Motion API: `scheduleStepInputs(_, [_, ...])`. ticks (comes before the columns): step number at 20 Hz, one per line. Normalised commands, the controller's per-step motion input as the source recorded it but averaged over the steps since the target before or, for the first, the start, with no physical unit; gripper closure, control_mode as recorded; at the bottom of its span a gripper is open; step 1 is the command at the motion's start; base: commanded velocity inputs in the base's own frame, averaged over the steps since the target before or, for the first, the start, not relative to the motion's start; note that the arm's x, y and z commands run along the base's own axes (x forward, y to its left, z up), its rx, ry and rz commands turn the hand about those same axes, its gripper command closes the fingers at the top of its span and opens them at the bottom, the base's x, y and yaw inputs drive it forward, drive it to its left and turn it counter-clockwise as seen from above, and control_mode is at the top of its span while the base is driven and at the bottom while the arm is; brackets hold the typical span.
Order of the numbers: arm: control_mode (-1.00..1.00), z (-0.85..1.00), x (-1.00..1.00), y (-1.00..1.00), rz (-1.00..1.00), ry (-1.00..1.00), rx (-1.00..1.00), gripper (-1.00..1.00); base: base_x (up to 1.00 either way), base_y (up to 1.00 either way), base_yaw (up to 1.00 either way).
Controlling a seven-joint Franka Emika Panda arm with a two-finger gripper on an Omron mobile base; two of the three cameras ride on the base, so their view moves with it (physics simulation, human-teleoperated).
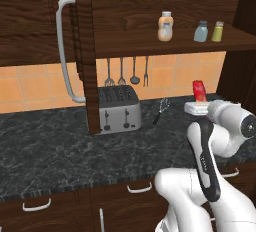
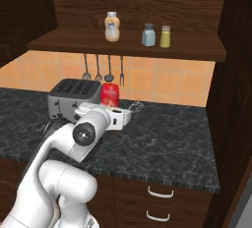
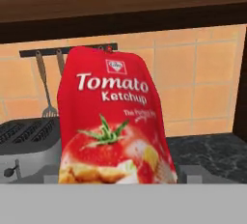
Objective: Put the shaker and condiment bottle from the counter next to their counterparts in the cabinet.
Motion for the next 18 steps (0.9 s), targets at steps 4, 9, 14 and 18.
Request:
scheduleStepInputs(4, [-1.0,0.78,-0.58,0.31,0.0,-0.43,0.0,1.0,0.0,0.0,0.0])
scheduleStepInputs(9, [-1.0,0.78,-0.49,0.3,0.0,-0.42,0.0,1.0,0.0,0.0,0.0])
scheduleStepInputs(14, [-1.0,0.61,-0.13,0.54,0.0,-0.33,-0.09,1.0,0.0,0.0,0.0])
scheduleStepInputs(18, [-1.0,0.74,0.0,0.54,-0.01,-0.3,-0.05,1.0,0.0,0.0,0.0])
